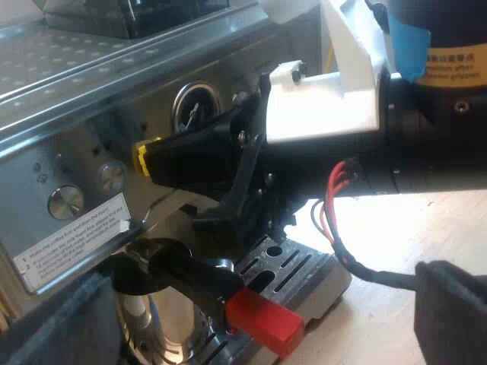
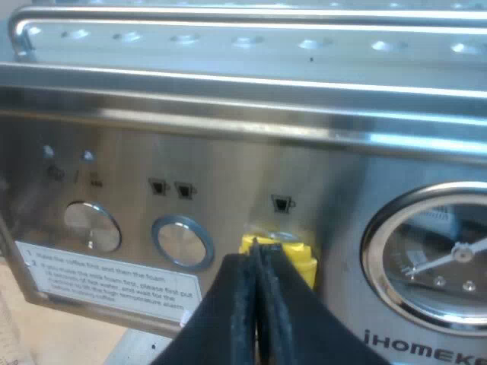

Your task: Place mug into machine

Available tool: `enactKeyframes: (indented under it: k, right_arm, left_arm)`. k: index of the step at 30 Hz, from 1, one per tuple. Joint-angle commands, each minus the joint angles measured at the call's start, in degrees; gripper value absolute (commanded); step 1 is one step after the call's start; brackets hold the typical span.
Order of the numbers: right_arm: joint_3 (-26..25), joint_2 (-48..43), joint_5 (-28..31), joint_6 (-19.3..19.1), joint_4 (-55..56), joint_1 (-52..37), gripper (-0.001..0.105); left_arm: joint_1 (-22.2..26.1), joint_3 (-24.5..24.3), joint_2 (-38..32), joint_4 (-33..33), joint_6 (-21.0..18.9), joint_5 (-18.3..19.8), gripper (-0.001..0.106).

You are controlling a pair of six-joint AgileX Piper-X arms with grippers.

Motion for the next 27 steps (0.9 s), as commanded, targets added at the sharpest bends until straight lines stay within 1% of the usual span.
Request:
enactKeyframes:
  k: [1, 6, 8, 10, 12, 13, 14, 15, 16, 17, 19, 20, 24, 27]
  right_arm:
    - [-0.55, 0.92, 2.80, -1.04, -0.07, -3.22, 0.000]
    - [-0.55, 0.92, 2.33, -1.04, -0.07, -4.04, 0.000]
    - [-0.55, 0.50, -1.34, -1.04, 0.91, -3.18, 0.000]
    - [-0.55, 0.20, -2.46, -0.87, 1.80, -2.27, 0.001]
    - [-0.55, -0.31, -4.34, -0.63, 3.70, -1.03, 0.008]
    - [-0.55, -0.70, -6.12, -0.04, 5.05, -0.37, 0.018]
    - [-0.55, -0.97, -6.61, 0.44, 5.87, 0.15, 0.024]
    - [-0.55, -1.20, -7.35, 1.69, 6.76, 0.49, 0.033]
    - [-0.55, -1.75, -7.41, 2.95, 8.71, 1.44, 0.053]
    - [-0.55, -2.15, -7.14, 3.05, 10.09, 1.85, 0.065]
    - [-0.55, -2.71, -7.15, 3.18, 12.13, 2.07, 0.072]
    - [-0.55, -3.23, -7.15, 3.44, 13.77, 2.06, 0.073]
    - [-0.55, -6.10, -8.22, 4.13, 17.83, 2.06, 0.073]
    - [-0.55, -8.94, -10.01, 4.13, 20.71, 2.06, 0.073]
  left_arm:
    - [-0.08, -0.45, -0.61, -0.22, -0.68, 0.35, 0.080]
    - [-0.08, -0.45, -0.61, -0.22, -0.68, 0.35, 0.080]
    - [-0.08, -0.45, -0.61, -0.22, -0.68, 0.35, 0.080]
    - [-0.08, -0.45, -0.61, -0.22, -0.57, 0.35, 0.080]
    - [-0.08, -0.45, -0.61, -0.22, -0.10, 0.35, 0.080]
    - [-0.08, -0.45, -0.61, -0.22, -0.11, -0.19, 0.080]
    - [-0.08, -0.45, -0.61, -0.22, -0.11, -0.32, 0.080]
    - [-0.08, -0.45, -0.61, -0.43, -0.11, -0.85, 0.080]
    - [-0.08, -0.45, -0.61, -0.42, -0.11, -1.53, 0.080]
    - [-0.08, -0.45, -0.61, -0.42, -0.11, -1.89, 0.080]
    - [-0.08, -0.45, -0.61, -0.42, -0.11, -1.85, 0.080]
    - [-0.08, -0.45, -0.61, -0.42, -0.33, -1.73, 0.080]
    - [-0.08, -1.48, -0.61, -0.16, -0.61, -1.77, 0.080]
    - [-0.08, -3.63, 0.84, 0.15, -1.66, -1.77, 0.080]
